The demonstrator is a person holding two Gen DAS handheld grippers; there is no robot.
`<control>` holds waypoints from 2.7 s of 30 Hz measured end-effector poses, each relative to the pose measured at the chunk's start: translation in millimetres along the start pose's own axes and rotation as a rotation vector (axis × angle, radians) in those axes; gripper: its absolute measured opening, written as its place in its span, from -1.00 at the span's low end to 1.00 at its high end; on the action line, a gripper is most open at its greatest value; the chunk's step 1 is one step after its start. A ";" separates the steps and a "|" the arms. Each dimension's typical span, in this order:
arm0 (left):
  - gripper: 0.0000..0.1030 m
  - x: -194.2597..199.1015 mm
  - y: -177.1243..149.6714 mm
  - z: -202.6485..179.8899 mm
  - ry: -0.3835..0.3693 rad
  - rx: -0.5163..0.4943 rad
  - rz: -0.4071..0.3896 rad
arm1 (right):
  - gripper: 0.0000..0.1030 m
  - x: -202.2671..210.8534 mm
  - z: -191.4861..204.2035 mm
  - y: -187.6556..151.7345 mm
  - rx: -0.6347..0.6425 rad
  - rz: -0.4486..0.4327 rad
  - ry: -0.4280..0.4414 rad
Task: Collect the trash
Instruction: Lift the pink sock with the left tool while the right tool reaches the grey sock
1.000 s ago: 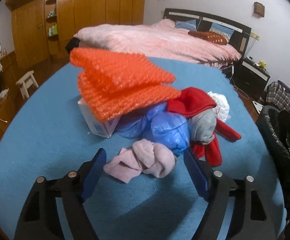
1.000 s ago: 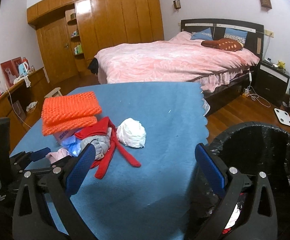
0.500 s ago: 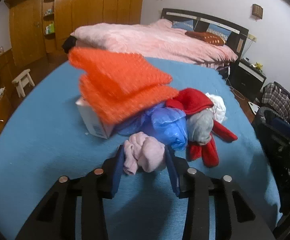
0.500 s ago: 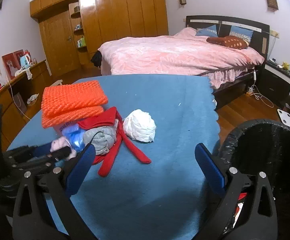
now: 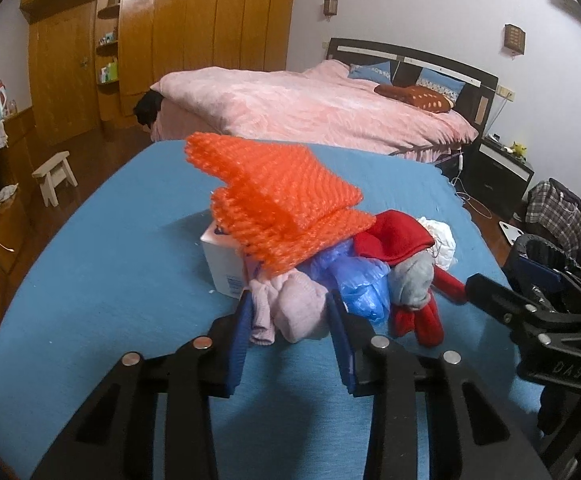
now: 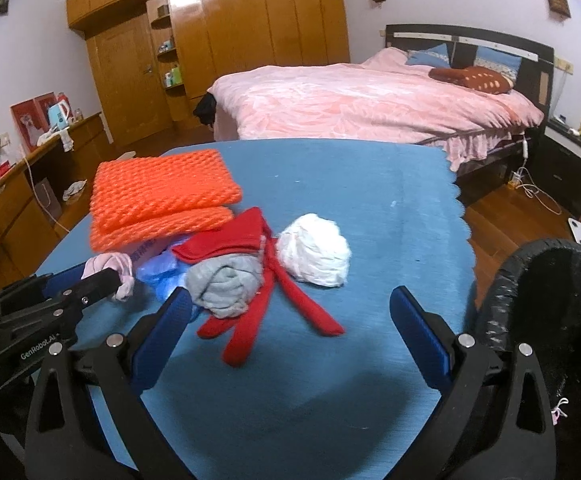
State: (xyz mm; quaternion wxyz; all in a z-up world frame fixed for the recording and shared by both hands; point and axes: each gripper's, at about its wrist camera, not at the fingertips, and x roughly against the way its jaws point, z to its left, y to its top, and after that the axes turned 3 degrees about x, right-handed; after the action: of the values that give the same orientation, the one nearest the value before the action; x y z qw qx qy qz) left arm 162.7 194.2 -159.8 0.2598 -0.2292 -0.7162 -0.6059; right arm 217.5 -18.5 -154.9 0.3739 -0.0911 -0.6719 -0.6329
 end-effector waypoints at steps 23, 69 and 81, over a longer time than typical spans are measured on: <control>-0.28 10.4 -9.0 47.2 0.084 0.056 -0.021 | 0.11 -25.9 76.8 15.3 0.097 0.021 0.161; -0.28 19.9 -6.4 13.6 0.027 0.010 -0.039 | -0.25 -6.7 24.2 2.9 0.044 0.075 0.141; -0.28 19.4 -12.0 -5.4 0.003 -0.014 -0.021 | 0.03 7.1 -3.7 -15.1 -0.017 0.116 0.104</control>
State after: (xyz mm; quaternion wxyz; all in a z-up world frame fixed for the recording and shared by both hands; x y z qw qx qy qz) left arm 140.8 187.1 -155.4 0.2529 -0.2224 -0.7138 -0.6141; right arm 205.0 -27.1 -162.7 0.4435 -0.0997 -0.6398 -0.6197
